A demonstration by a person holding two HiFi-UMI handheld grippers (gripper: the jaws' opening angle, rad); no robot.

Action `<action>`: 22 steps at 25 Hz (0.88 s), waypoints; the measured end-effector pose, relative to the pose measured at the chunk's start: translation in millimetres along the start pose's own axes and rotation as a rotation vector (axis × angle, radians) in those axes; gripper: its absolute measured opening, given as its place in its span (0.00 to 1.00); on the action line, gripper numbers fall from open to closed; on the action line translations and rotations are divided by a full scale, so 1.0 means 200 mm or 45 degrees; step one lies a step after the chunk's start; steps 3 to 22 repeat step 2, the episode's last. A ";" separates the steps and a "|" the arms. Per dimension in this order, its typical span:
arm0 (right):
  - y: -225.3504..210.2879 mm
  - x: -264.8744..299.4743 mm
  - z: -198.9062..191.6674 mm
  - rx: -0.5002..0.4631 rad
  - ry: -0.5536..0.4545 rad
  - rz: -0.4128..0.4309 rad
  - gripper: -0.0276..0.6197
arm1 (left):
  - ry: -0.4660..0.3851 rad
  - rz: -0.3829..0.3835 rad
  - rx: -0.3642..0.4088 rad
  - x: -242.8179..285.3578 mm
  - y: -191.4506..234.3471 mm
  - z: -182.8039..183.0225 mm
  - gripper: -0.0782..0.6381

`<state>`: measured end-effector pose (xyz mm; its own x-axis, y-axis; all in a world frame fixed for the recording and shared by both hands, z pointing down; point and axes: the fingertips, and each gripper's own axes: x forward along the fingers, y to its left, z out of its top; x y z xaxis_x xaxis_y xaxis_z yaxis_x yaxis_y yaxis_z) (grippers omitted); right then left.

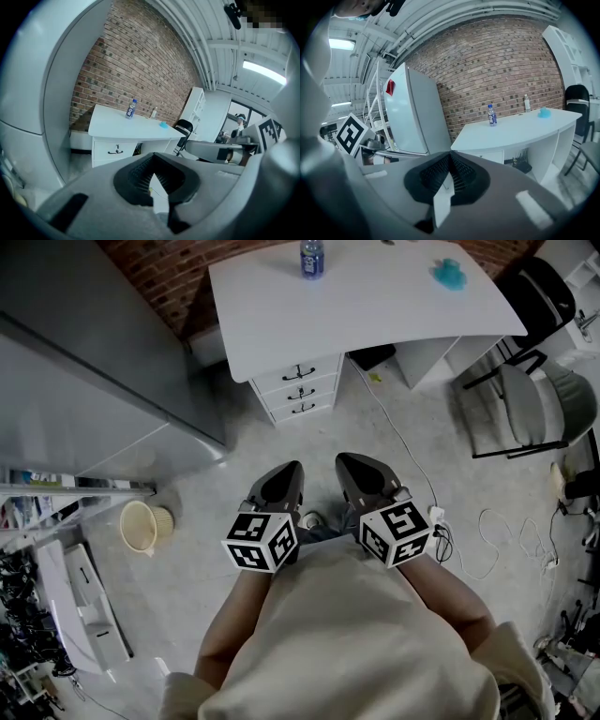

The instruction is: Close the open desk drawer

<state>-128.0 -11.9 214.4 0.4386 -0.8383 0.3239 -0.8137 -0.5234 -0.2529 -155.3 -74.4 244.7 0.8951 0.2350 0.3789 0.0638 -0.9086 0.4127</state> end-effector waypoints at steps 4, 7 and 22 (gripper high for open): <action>0.00 0.00 0.00 0.002 0.000 0.002 0.05 | 0.001 -0.001 0.002 0.00 0.00 0.00 0.10; 0.00 0.00 0.00 0.002 0.000 0.002 0.05 | 0.001 -0.001 0.002 0.00 0.00 0.00 0.10; 0.00 0.00 0.00 0.002 0.000 0.002 0.05 | 0.001 -0.001 0.002 0.00 0.00 0.00 0.10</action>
